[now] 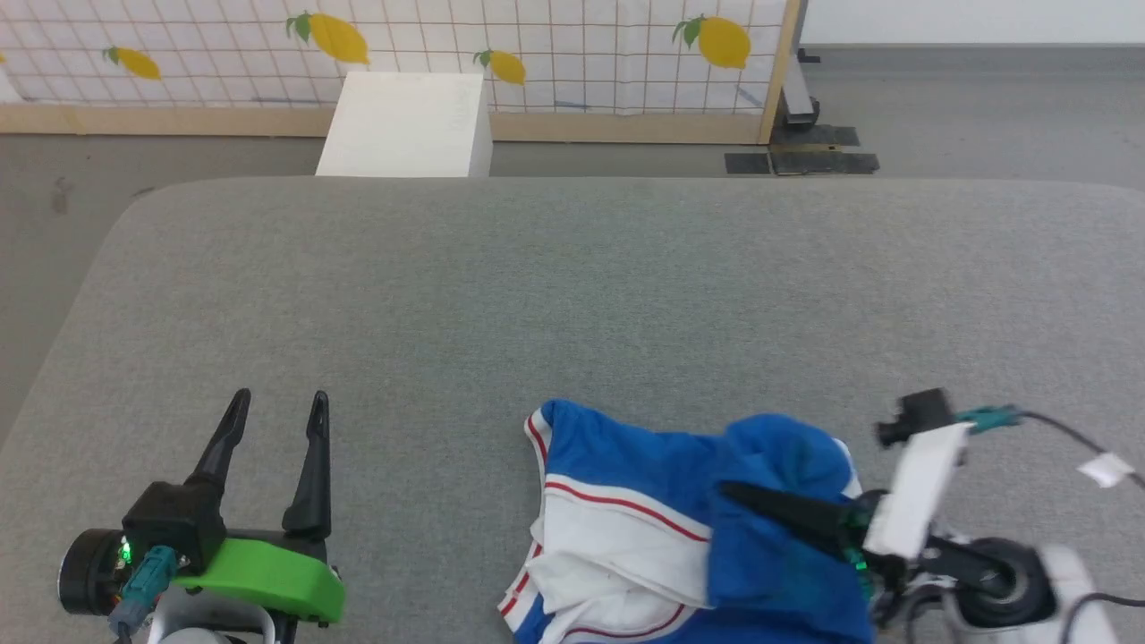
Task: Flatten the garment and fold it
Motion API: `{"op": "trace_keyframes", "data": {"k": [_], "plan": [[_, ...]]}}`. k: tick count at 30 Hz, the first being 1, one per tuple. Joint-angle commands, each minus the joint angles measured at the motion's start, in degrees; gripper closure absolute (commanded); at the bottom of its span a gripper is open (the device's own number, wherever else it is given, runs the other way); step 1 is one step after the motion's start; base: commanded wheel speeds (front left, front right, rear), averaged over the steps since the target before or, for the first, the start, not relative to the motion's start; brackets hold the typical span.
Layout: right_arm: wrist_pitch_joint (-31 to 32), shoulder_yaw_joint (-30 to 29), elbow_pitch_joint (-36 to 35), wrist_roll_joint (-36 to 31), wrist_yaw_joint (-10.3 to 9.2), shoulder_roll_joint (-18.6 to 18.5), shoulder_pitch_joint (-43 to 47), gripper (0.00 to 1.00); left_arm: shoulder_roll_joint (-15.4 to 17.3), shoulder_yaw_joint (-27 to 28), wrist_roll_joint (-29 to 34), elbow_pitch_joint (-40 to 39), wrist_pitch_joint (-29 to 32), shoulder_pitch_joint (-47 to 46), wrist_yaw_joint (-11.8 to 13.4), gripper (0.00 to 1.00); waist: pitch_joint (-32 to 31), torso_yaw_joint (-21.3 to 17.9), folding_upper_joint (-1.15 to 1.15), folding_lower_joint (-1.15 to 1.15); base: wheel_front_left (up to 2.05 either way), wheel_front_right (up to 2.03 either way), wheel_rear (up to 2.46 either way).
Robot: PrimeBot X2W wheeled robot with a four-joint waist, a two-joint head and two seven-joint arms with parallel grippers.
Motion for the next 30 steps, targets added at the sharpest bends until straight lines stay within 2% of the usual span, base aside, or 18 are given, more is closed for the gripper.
{"op": "trace_keyframes", "data": {"k": [1, 5, 9, 10, 12, 14, 15, 16, 25, 30], "plan": [[-2.29, 3.19, 1.32, 1.35, -0.08, 0.19, -1.28, 1.0, 0.06, -0.11, -0.22, 0.15, 0.31, -0.77, -0.13, 0.0, 0.41, 0.9, 0.68, 0.0, 0.0, 0.0, 0.0], [-8.52, 11.55, 5.68, 0.5, -0.08, 0.2, -2.6, 1.0, -0.36, -0.66, 0.0, 0.15, 0.49, -1.81, -0.26, 0.0, 0.98, 2.26, 0.68, 0.0, 0.0, 0.0, 0.0], [-15.15, 16.98, 10.65, -1.77, -0.08, 0.21, -4.97, 1.0, -0.74, -0.98, 0.09, 0.5, 0.47, -2.83, -0.55, 0.0, 1.92, 3.13, 0.68, 0.0, 0.0, 0.0, 0.0], [-21.24, 23.15, 16.84, -1.09, -0.08, 0.21, -8.3, 1.0, -1.43, -0.97, 0.0, 1.21, 0.22, -3.81, -0.8, 0.0, 3.04, 3.58, 0.68, 0.0, 0.0, 0.0, 0.0], [-23.06, 25.43, 18.44, -0.34, -0.08, 0.21, -9.49, 0.99, -1.7, -1.0, 0.0, 1.61, 0.1, -4.06, -0.95, 0.0, 3.44, 3.66, 0.68, 0.0, 0.0, 0.0, 0.0], [-24.3, 28.07, 19.69, 0.03, -0.08, 0.21, -10.63, 0.61, -1.94, -0.94, 0.0, 2.12, -0.05, -4.34, -1.21, 0.0, 3.69, 3.69, 0.68, 0.0, 0.0, 0.0, 0.0], [-24.86, 29.23, 20.14, 0.05, -0.08, 0.21, -11.08, 0.2, -2.05, -0.92, 0.0, 2.32, -0.11, -4.41, -1.31, 0.0, 3.75, 3.7, 0.68, 0.0, 0.0, 0.0, 0.0], [-25.53, 30.57, 20.5, 0.27, -0.08, 0.21, -11.59, 0.0, -2.18, -0.92, 0.0, 2.54, -0.17, -4.5, -1.44, 0.0, 3.83, 3.74, 0.68, 0.0, 0.0, 0.0, 0.0], [-30.17, 39.96, 18.82, -0.53, -0.08, 0.21, -15.36, 0.0, -2.82, -0.85, 0.3, 3.77, -0.52, -4.65, -2.08, 0.0, 3.16, 3.75, 0.68, 0.0, 0.0, 0.0, 0.0], [-34.6, 46.1, 14.72, -6.86, -0.08, -1.04, -17.74, 0.0, -2.96, -0.72, 0.36, 4.07, -0.61, -4.19, -2.11, 0.0, 2.15, 3.58, 0.68, 0.0, 0.0, 0.0, 0.0]]}}
